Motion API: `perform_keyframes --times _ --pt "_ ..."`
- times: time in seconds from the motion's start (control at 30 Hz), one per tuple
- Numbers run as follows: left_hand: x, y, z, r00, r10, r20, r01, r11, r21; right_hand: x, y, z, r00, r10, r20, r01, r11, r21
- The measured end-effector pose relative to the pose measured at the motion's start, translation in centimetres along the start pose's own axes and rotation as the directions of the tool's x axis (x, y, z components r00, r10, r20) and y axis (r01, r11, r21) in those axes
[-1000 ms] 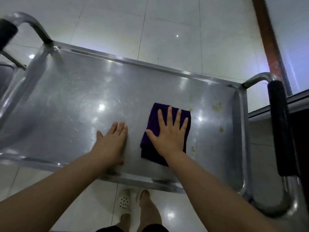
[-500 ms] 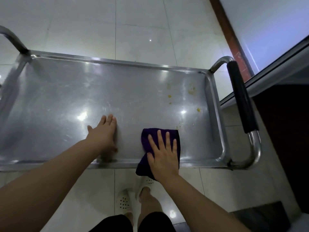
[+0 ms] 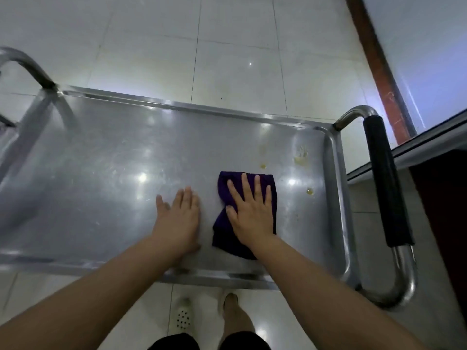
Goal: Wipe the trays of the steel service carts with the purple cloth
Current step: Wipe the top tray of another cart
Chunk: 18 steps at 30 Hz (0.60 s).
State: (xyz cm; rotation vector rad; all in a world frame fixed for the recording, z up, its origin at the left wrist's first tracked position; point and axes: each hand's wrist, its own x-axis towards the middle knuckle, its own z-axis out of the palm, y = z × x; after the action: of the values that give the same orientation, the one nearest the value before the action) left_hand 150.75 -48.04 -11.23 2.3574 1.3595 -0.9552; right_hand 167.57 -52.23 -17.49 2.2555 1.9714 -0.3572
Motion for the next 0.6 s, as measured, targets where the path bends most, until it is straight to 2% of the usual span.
perform_keyframes --times 0.23,0.47,0.6 --pt "2.3 3.1 -1.2 0.994 -0.031 0.106 0.032 0.999 -0.009 8.0 3.8 -2.1 0.992 -0.121 -0.017 0.12 0.992 -0.048" --pt "2.7 3.0 -1.5 0.988 -0.026 0.15 0.046 0.991 -0.129 16.3 6.7 -4.5 0.995 -0.098 -0.03 0.097 0.995 -0.032" --pt "2.8 3.2 -2.1 0.985 -0.015 0.172 0.035 0.993 -0.11 18.5 9.0 -5.5 0.996 -0.061 -0.058 0.059 0.998 -0.031"
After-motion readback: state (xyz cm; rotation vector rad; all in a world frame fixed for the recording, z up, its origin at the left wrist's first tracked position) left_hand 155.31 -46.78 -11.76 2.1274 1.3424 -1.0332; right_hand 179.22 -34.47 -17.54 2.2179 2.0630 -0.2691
